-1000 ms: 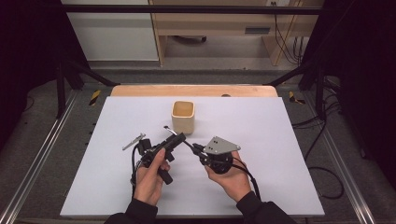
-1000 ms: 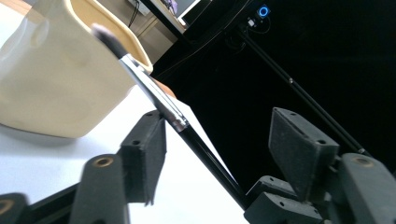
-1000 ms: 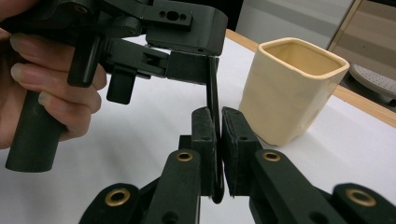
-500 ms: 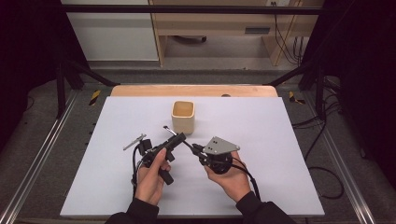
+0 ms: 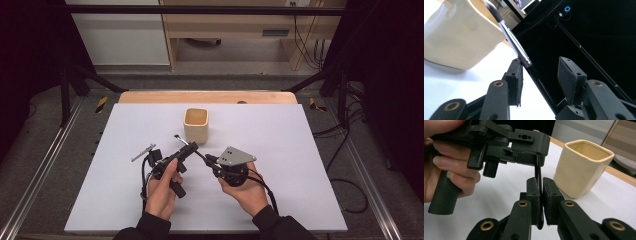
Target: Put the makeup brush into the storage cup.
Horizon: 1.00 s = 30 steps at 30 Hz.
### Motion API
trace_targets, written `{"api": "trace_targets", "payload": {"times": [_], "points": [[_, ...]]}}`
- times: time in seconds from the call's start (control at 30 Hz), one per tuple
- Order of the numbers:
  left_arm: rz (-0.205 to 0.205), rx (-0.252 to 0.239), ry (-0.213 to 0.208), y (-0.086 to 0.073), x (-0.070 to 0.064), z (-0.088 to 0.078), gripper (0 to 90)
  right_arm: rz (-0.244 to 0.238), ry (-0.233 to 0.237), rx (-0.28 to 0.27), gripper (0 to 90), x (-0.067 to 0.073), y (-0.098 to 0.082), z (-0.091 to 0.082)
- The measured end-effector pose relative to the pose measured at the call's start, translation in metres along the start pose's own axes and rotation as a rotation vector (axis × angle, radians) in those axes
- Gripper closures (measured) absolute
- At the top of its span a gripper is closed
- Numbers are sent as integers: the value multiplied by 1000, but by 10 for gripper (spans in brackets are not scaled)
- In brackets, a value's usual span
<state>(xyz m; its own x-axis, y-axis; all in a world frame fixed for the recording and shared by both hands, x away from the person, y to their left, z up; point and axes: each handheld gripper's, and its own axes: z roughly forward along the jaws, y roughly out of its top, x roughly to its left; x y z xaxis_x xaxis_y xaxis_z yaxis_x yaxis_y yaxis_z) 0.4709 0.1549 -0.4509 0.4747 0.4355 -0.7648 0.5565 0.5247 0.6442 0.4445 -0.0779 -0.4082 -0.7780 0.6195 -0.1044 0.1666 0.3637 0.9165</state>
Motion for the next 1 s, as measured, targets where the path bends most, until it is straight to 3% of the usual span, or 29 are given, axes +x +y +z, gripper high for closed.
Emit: {"api": "trace_targets", "payload": {"times": [0.47, 1.0], "points": [[-19, -19, -7, -1, -1, -1, 675, 2, 4, 6, 840, 1, -1, 1], [-12, -23, -5, -1, -2, -1, 711, 7, 7, 15, 840, 3, -3, 4]]}}
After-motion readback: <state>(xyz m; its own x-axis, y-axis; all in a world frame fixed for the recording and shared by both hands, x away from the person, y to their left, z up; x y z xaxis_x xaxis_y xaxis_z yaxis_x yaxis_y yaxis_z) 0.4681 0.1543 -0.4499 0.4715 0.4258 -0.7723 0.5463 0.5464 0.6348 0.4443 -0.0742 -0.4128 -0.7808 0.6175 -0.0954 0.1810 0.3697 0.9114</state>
